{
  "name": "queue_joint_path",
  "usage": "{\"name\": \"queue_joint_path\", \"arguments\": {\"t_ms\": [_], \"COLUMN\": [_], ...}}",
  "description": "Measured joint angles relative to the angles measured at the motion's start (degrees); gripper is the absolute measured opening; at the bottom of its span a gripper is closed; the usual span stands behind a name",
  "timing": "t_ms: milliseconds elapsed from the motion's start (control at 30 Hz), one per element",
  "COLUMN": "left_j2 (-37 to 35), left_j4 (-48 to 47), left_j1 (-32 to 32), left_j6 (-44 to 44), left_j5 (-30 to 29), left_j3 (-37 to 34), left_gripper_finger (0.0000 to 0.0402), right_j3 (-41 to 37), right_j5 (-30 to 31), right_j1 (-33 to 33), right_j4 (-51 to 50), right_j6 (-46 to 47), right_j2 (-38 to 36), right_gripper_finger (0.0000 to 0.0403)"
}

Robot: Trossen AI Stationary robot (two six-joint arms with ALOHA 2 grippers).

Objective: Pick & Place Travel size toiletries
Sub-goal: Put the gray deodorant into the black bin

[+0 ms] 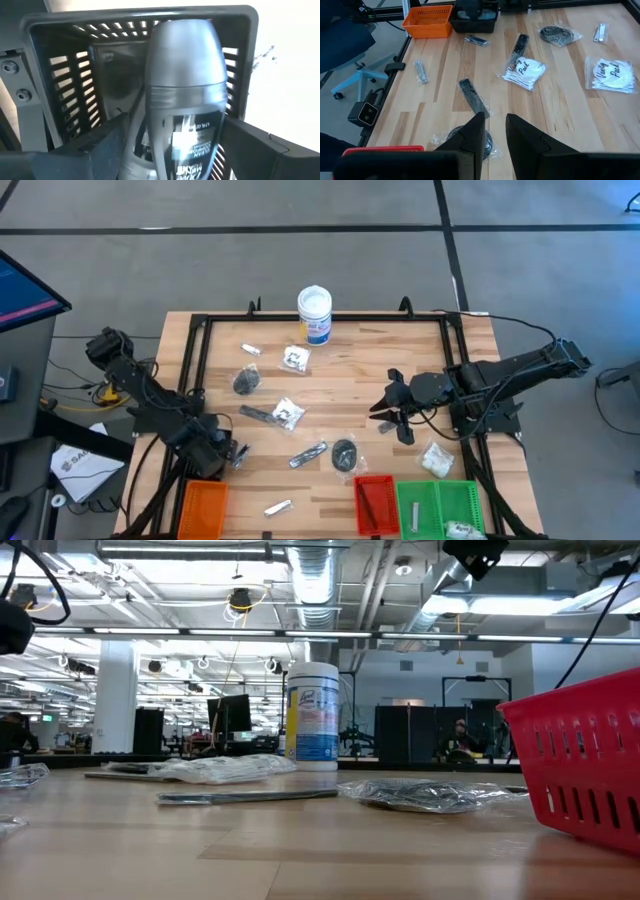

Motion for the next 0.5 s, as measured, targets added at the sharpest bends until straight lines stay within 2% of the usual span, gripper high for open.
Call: {"name": "queue_joint_path", "arguments": {"t_ms": [500], "left_j2": [-7.8], "left_j4": [-1.2], "left_j1": [0.0], "left_j6": [-0.2], "left_j5": [2.0], "left_j3": [0.0], "left_gripper_finger": [0.0294], "right_j3": [0.0], "right_j5": [0.0], "right_j1": [0.0], "right_j4": [0.0], "right_j6": [0.0], "right_j2": [0.0], "right_gripper_finger": [0.0071]}}
